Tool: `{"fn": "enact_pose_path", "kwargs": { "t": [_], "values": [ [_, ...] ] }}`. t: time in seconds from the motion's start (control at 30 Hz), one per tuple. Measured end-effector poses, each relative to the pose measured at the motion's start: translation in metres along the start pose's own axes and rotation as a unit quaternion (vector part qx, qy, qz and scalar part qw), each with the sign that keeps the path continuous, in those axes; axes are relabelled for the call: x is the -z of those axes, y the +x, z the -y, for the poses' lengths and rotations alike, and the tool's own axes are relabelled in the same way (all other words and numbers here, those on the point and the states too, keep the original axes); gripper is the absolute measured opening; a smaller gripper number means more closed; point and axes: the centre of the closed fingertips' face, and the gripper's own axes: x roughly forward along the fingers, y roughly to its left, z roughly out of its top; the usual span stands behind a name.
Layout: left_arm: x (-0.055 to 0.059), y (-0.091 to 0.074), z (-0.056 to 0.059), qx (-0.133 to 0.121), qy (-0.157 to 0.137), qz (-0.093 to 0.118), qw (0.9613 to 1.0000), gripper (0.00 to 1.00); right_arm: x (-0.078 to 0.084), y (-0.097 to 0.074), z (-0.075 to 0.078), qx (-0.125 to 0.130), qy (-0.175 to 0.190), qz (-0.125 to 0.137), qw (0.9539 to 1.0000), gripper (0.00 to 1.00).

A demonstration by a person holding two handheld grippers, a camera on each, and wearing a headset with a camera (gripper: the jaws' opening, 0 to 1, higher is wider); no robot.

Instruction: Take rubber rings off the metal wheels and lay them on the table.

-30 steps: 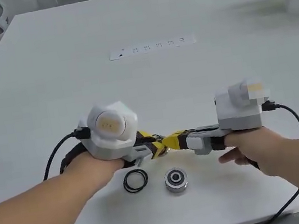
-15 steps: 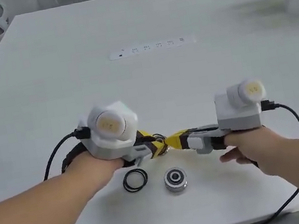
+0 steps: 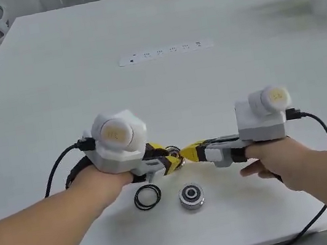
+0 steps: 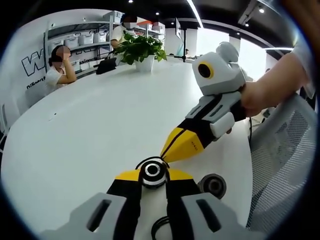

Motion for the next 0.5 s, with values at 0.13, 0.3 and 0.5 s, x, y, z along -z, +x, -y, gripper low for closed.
{"fn": "enact_pose_path", "kwargs": {
  "t": [0.13, 0.3, 0.5],
  "values": [
    [-0.002, -0.005, 0.004, 0.005, -0.003, 0.006, 1.0, 0.16, 0.0, -0.001, -0.001, -0.001, 0.0, 0.0, 1.0, 0.0],
    [-0.007, -0.01, 0.006, 0.008, -0.007, 0.021, 0.9997, 0.24, -0.001, -0.001, -0.002, -0.003, -0.002, 0.0, 1.0, 0.0],
    [-0.009, -0.018, 0.008, 0.01, -0.005, 0.026, 0.9996, 0.28, -0.005, -0.002, -0.003, -0.005, -0.002, 0.004, 1.0, 0.0]
  ]
}}
